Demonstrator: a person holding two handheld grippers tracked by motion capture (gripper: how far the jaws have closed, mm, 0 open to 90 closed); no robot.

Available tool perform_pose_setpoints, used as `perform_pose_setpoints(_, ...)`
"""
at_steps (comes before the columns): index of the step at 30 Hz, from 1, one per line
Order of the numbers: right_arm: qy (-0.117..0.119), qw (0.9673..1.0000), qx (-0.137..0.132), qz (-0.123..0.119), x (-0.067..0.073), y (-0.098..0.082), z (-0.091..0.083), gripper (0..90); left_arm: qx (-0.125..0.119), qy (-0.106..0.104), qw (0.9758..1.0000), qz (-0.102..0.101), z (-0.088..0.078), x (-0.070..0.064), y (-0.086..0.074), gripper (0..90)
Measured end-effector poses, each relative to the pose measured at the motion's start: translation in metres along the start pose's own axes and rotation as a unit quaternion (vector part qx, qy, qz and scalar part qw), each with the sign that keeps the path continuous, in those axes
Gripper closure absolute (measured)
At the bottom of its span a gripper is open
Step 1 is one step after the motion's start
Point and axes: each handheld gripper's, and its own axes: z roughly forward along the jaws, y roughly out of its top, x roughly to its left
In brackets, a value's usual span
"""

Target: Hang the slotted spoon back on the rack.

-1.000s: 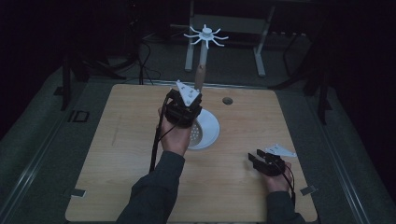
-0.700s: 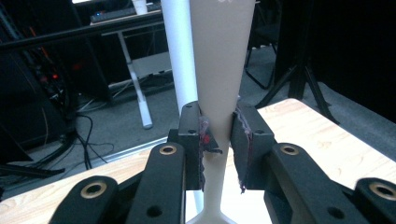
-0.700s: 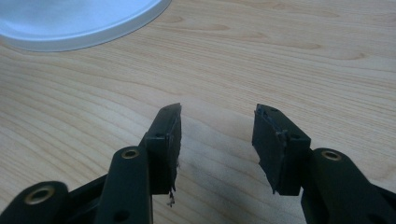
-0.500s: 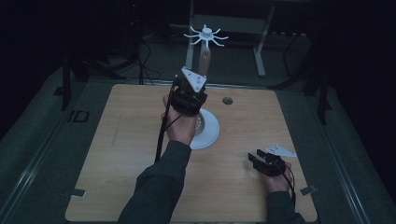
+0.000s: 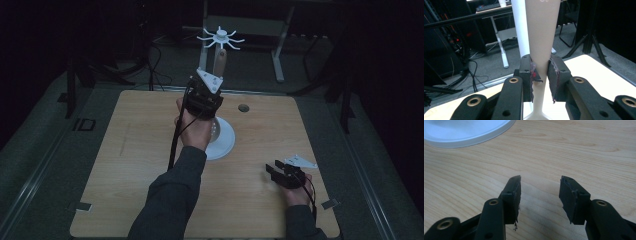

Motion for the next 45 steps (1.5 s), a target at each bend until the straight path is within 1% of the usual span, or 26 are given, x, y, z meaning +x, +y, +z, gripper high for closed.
perform_pose_setpoints(3, 0.000, 1.0000, 0.000, -0.001, 0.000, 0.000, 0.000, 51.7, 0.002, 0.004, 1.0000, 0.005, 0.001, 0.000, 0.001, 74.7)
perform_pose_setpoints(7, 0.000, 1.0000, 0.000, -0.001, 0.000, 0.000, 0.000, 51.7, 0.007, 0.003, 1.0000, 0.001, 0.006, 0.001, 0.001, 74.6)
perform_pose_setpoints(10, 0.000, 1.0000, 0.000, 0.000, 0.000, 0.000, 0.000, 51.7, 0.006, 0.003, 1.0000, -0.002, 0.009, 0.002, 0.001, 74.6)
perform_pose_setpoints(15, 0.001, 1.0000, 0.000, 0.000, 0.000, 0.000, 0.000, 51.6, 0.008, 0.004, 1.0000, 0.004, 0.011, 0.001, 0.002, 74.6)
perform_pose_setpoints(23, 0.000, 1.0000, -0.001, 0.001, 0.000, 0.000, 0.000, 51.6, 0.008, 0.012, 0.9999, 0.005, 0.012, 0.000, 0.003, 74.5)
perform_pose_setpoints(29, 0.000, 1.0000, -0.001, 0.000, 0.000, 0.000, 0.000, 51.4, 0.007, 0.008, 0.9999, 0.009, 0.013, 0.001, 0.003, 73.8)
perform_pose_setpoints(33, 0.001, 1.0000, -0.001, -0.001, 0.000, 0.000, 0.000, 51.2, 0.001, 0.004, 1.0000, 0.005, 0.013, 0.003, 0.004, 70.3)
perform_pose_setpoints(37, 0.000, 1.0000, -0.001, -0.002, 0.000, 0.000, 0.000, 51.1, 0.000, 0.000, 1.0000, 0.007, 0.012, 0.004, 0.004, 69.9)
perform_pose_setpoints(40, 0.000, 1.0000, -0.001, -0.001, 0.000, 0.000, 0.000, 51.1, -0.002, -0.001, 1.0000, 0.007, 0.012, 0.004, 0.005, 72.5)
perform_pose_setpoints(41, 0.000, 1.0000, -0.001, -0.001, 0.000, 0.000, 0.000, 51.0, 0.002, -0.004, 0.9999, 0.009, 0.012, 0.005, 0.006, 73.0)
perform_pose_setpoints(45, 0.000, 1.0000, -0.001, -0.001, 0.000, 0.000, 0.000, 51.0, 0.001, -0.011, 0.9999, 0.002, 0.015, 0.008, 0.007, 73.1)
